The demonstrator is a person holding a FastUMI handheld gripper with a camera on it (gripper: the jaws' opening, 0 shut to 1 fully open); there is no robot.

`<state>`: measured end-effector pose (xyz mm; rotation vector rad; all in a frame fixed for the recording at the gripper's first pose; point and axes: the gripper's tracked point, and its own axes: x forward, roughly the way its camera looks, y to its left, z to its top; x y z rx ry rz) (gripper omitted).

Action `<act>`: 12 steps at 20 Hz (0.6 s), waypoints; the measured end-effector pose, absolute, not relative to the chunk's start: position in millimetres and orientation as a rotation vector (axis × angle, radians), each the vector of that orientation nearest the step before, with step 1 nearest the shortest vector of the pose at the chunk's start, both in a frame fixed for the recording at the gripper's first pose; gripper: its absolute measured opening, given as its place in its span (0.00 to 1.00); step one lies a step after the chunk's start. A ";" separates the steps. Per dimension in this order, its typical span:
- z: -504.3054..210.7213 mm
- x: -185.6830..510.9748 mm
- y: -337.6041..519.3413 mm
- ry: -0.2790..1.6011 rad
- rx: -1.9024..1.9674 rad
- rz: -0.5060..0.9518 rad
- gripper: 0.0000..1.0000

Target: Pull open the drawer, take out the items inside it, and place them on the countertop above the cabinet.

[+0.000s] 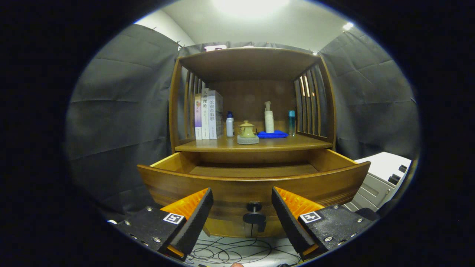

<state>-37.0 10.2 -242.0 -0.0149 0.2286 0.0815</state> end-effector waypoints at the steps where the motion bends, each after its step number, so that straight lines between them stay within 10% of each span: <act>1: -248.1 -32.9 7.7 0.237 -0.014 0.071 0.97; 12: -270.6 -12.8 -0.9 0.241 -0.019 0.016 0.97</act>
